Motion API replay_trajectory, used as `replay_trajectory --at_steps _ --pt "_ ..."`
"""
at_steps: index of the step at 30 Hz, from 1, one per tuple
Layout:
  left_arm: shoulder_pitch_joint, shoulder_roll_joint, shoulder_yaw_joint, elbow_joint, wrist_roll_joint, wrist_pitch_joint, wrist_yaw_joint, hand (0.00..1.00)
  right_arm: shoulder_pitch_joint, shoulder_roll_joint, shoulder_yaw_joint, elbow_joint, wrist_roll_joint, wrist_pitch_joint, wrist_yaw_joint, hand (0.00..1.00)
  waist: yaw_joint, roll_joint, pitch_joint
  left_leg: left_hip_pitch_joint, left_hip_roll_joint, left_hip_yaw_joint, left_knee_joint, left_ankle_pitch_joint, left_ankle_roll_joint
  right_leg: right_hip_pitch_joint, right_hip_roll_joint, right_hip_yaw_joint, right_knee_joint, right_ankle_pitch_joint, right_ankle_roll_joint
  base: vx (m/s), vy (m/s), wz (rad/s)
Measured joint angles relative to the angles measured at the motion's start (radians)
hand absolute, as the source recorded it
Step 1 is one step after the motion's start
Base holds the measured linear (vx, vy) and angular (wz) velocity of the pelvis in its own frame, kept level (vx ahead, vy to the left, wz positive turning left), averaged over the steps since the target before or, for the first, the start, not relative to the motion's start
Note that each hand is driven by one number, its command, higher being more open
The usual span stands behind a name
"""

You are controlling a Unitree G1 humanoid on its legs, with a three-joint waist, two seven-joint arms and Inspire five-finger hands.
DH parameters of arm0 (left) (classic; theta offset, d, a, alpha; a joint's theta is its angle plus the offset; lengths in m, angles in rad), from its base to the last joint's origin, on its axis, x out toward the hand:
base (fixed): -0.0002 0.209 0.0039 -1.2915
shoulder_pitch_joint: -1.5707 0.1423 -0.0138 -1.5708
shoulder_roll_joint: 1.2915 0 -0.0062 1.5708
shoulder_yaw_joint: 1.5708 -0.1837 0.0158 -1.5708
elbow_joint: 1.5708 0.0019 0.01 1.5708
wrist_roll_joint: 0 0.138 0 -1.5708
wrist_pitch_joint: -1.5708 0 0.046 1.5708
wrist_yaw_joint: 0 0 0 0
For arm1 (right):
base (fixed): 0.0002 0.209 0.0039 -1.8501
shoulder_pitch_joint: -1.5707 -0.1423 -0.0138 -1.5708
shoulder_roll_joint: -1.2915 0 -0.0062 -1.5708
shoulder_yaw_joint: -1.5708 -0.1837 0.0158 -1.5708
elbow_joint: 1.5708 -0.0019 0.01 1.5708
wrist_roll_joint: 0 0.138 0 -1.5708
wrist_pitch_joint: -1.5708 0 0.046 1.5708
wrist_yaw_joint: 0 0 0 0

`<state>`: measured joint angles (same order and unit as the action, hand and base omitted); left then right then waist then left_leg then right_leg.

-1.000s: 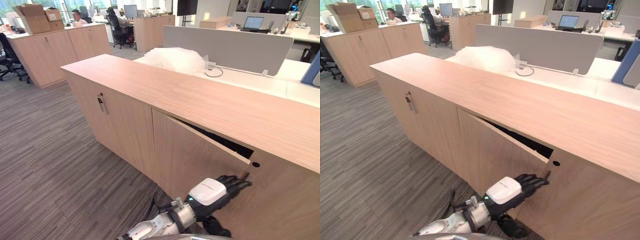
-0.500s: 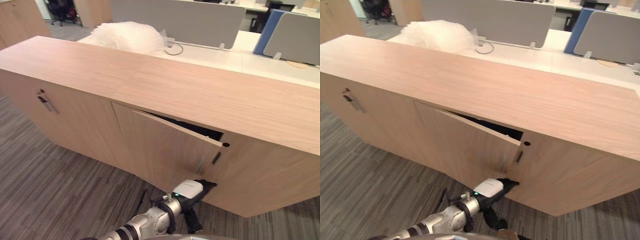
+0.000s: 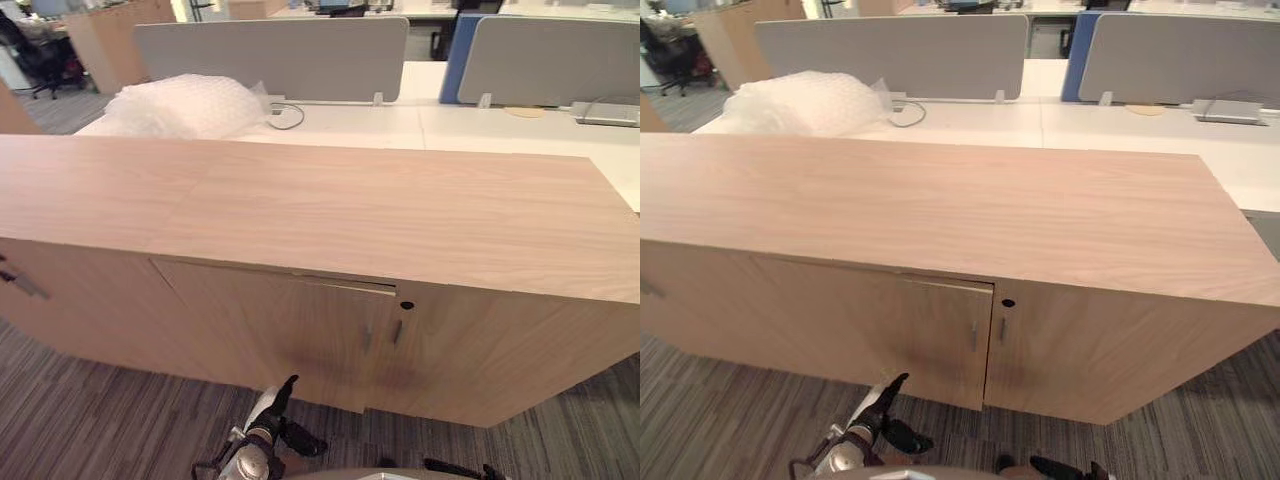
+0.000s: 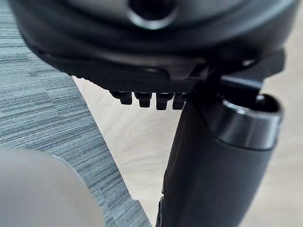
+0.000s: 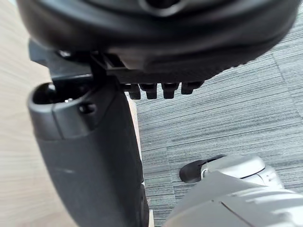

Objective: Walk over to the cabinet, pick up the folder, carry it to the office cabinet, place the folder inside the office cabinet, then close the office cabinet door

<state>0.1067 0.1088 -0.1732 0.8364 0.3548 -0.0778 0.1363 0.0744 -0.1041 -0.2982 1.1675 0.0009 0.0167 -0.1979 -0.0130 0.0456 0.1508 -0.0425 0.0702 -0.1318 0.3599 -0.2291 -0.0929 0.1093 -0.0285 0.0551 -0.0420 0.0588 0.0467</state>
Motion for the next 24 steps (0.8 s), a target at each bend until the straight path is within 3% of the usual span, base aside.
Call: replay_trajectory --at_steps 2,5,11,17,24 --pt "-0.027 -0.016 0.151 0.096 -0.075 0.022 0.023 1.00 0.001 0.017 0.006 0.000 0.000 0.003 -0.002 1.00 0.002 -0.031 -0.012 0.027 -0.024 0.010 -0.054 0.016 0.020 -0.002 -0.028 0.000 0.006 -0.014 0.016 0.17 0.126 0.01" --pt "-0.046 -0.020 0.241 0.175 -0.182 0.046 0.061 1.00 0.005 0.018 0.005 0.000 -0.001 0.003 0.006 1.00 0.003 -0.035 -0.017 0.084 -0.042 0.018 -0.127 0.040 0.043 0.016 -0.044 -0.004 0.005 -0.030 0.026 0.21 0.050 -0.01" --pt "-0.010 -0.029 0.319 0.244 -0.281 0.047 0.082 1.00 0.023 0.005 -0.015 0.002 -0.001 0.003 0.023 1.00 0.003 0.000 -0.045 0.140 -0.035 0.035 -0.192 0.049 0.051 0.026 -0.040 -0.007 0.006 -0.044 0.023 0.15 0.010 -0.14" --pt "0.032 -0.017 0.357 0.288 -0.467 0.049 -0.029 1.00 0.028 0.018 -0.036 0.006 -0.001 0.003 0.067 1.00 0.004 -0.021 -0.055 0.168 -0.031 0.043 -0.224 0.057 0.053 0.030 -0.040 -0.015 0.019 -0.065 0.025 0.00 -0.004 0.00" --pt "0.067 -0.014 0.377 0.301 -0.481 0.048 -0.085 1.00 0.029 0.018 -0.036 0.019 -0.010 0.005 0.097 1.00 0.004 -0.032 -0.078 0.179 -0.016 0.064 -0.254 0.073 0.047 0.020 -0.027 -0.001 0.024 -0.061 0.022 -0.07 -0.032 -0.07"
